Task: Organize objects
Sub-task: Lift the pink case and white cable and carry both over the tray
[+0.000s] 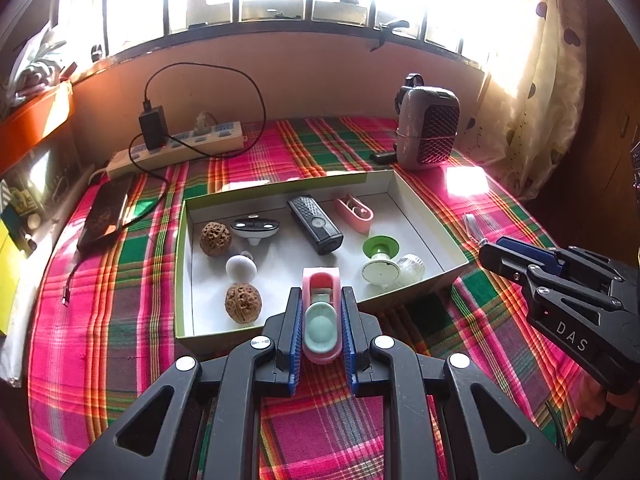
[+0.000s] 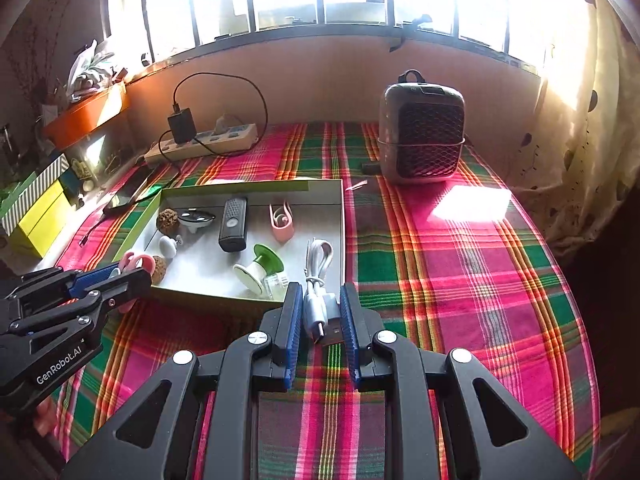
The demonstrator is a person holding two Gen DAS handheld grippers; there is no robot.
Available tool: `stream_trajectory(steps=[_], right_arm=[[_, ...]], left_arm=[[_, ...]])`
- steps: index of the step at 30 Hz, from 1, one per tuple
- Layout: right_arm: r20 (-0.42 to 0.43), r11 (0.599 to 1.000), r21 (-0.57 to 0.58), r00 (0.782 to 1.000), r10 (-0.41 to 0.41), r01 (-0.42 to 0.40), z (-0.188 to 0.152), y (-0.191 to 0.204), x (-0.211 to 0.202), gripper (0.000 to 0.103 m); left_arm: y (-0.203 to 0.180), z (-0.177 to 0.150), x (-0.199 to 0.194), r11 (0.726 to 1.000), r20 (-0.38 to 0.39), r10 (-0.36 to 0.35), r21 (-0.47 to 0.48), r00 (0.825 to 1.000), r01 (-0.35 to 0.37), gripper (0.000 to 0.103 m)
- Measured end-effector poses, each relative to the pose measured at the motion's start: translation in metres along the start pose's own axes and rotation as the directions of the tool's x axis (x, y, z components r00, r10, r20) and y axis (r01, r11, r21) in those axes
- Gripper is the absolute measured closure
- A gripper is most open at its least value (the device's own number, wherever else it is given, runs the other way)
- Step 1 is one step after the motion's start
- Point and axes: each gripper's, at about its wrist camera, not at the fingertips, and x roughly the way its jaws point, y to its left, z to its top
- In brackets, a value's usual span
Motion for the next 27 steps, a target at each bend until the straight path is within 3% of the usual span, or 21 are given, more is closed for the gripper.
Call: stream_trajectory(steps=[27], right_arm=[[-0.03,0.997,-0.031,0.997,0.075,-0.076,0.048,0.002,0.065,0.083]], left_arm=[[0.018,0.024,0.049,0.997,-0.039,0.029,-0.068,0.999,-0.032,0.087]])
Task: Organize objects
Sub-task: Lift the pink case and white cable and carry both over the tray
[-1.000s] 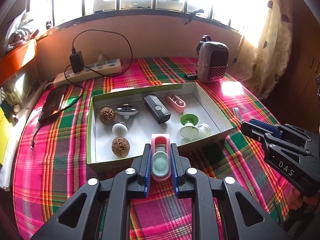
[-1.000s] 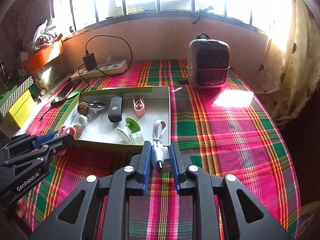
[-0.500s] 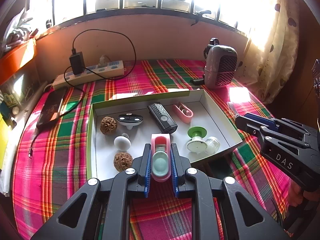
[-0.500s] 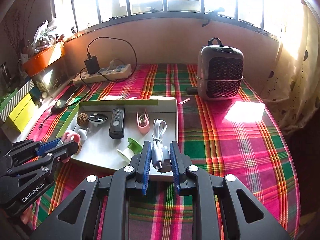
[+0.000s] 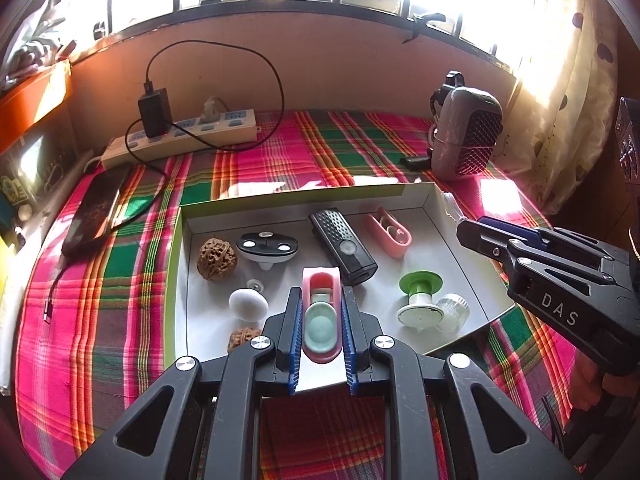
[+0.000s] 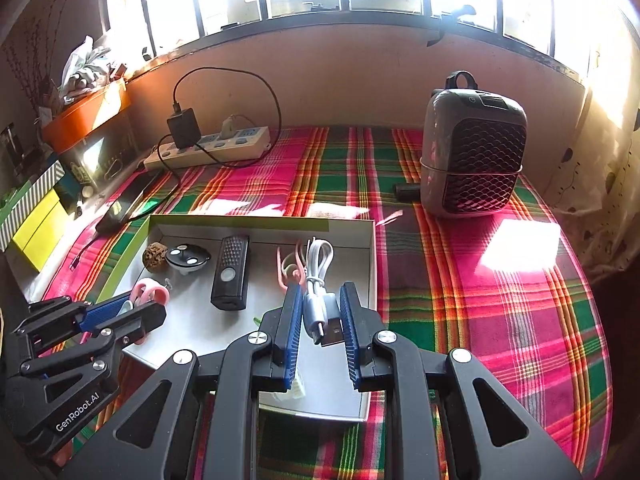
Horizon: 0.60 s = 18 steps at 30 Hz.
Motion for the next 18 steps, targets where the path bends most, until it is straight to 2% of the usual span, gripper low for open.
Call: stream_trajectory(steps=[18], right_arm=[[-0.061,1.0,0.014,0.998,-0.002,0.002,0.008,-0.005,0.043,0.083]], left_arm=[[0.007,0.011,0.032,1.0,-0.039,0.012,-0.028,0.999,-0.013,0.087]])
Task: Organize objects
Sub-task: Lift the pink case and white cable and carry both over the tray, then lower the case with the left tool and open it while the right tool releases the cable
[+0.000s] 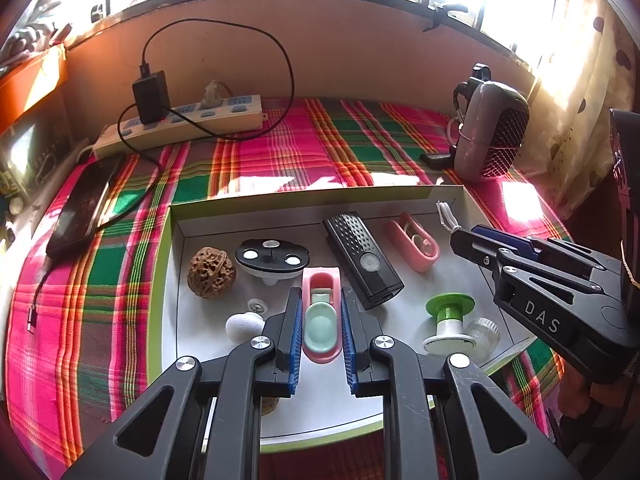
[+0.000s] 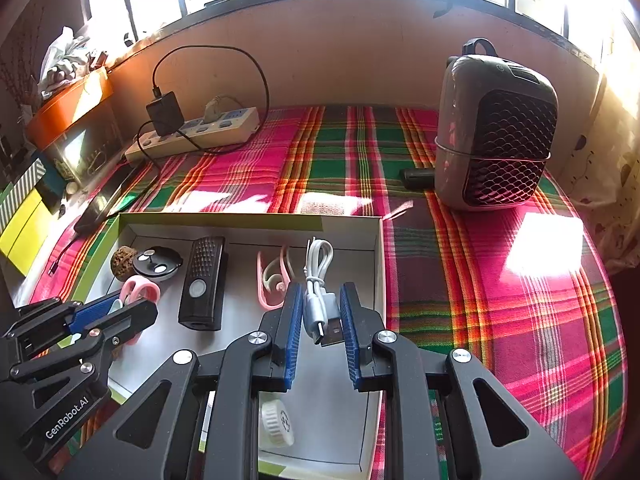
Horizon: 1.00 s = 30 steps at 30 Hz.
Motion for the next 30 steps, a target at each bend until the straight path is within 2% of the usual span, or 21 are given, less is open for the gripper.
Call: stream_trajectory(steps=[14,30], right_arm=[[-0.015,1.0,-0.003,1.0,-0.002,0.002,0.0,0.0,0.01,0.083],[-0.012,0.997,-0.058,0.999,-0.044,0.043,0.0,0.01,0.016,0.083]], left_arm=[[0.001,0.001,0.013,1.0,-0.025,0.012,-0.006,1.0,-0.013,0.087],[0.001,0.001,0.019,1.0,-0.04,0.024,-0.003,0.999,-0.024,0.087]])
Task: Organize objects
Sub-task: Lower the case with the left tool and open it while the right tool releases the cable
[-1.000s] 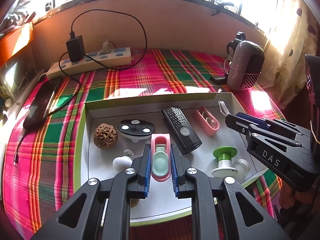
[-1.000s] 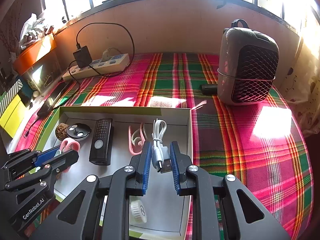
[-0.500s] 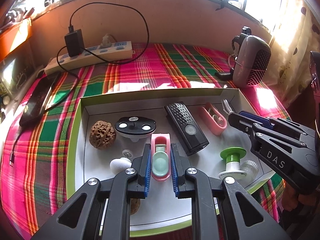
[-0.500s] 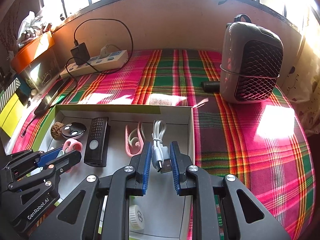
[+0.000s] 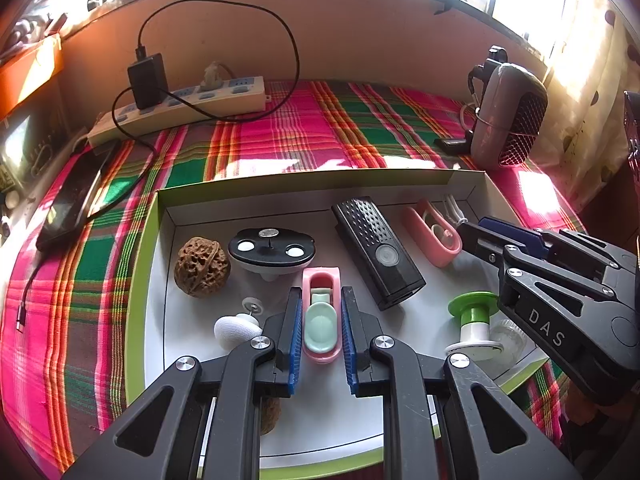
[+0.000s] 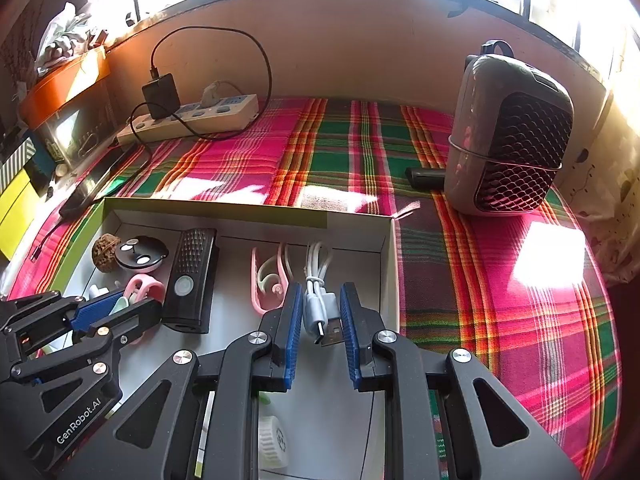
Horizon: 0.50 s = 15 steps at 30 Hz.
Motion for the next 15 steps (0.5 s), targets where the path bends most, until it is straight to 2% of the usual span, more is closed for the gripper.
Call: stream_trajectory(steps=[15], right_arm=[[-0.007,1.0,-0.002,1.0,0.011,-0.011,-0.0001,0.0006,0.0036,0.082]], left_arm=[[-0.0016,-0.0012,0.0007,1.0,0.0,0.002,0.001,1.0,-0.002,0.087]])
